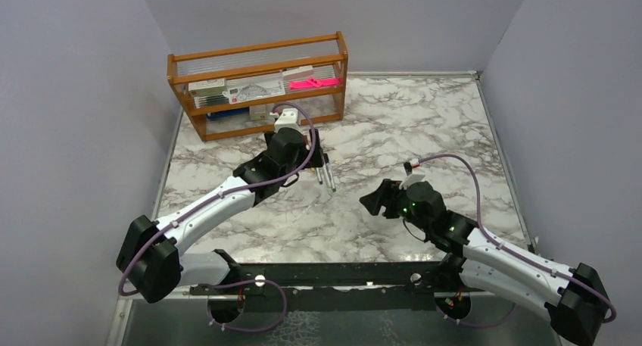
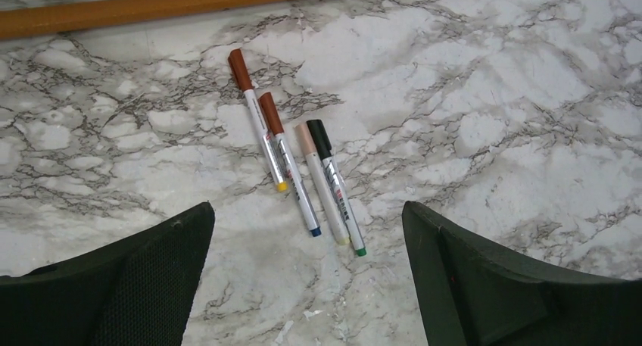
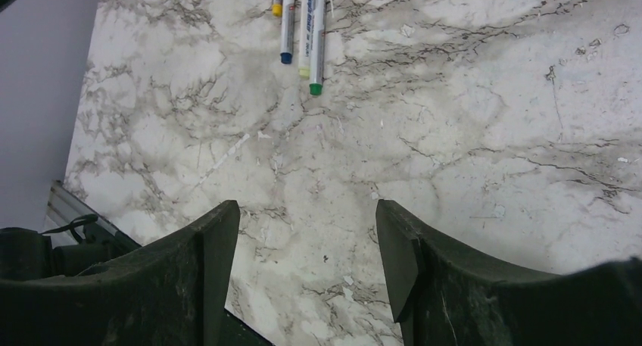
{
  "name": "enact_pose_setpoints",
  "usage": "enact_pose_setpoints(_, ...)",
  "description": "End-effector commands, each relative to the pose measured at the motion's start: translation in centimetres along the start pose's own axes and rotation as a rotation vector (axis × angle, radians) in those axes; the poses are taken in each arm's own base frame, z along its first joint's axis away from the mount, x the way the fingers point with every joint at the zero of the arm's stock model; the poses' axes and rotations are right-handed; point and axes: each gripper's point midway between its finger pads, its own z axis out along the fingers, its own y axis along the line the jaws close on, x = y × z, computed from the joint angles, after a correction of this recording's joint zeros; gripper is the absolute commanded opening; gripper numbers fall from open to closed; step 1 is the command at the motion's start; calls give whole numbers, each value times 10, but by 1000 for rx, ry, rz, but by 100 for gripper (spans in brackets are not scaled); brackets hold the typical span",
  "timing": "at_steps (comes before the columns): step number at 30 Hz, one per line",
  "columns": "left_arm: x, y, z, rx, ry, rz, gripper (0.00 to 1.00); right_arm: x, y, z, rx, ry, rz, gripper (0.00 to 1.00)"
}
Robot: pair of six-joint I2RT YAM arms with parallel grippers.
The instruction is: Insert the pens into the pen caps
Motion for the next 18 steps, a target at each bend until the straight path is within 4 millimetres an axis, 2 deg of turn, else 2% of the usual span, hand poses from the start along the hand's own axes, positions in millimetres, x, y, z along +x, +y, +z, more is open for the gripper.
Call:
enact_pose_setpoints(1,-1,12,-12,-15,-32,-10,98,-14,15,-1,-58,-52,44,68)
enact_pose_setpoints(9,3,28,-34,-8,-82,-28,99,-31,0,-15,49,-113,86,70)
enact_pose_setpoints(13,12,36,-38,-14,-86,-52,99,-33,-2,-21,55,-120,87,70)
enact_pose_setpoints(18,24,37,-38,3,-69,-75,99,-27,-8,-21,85,-103,98,69)
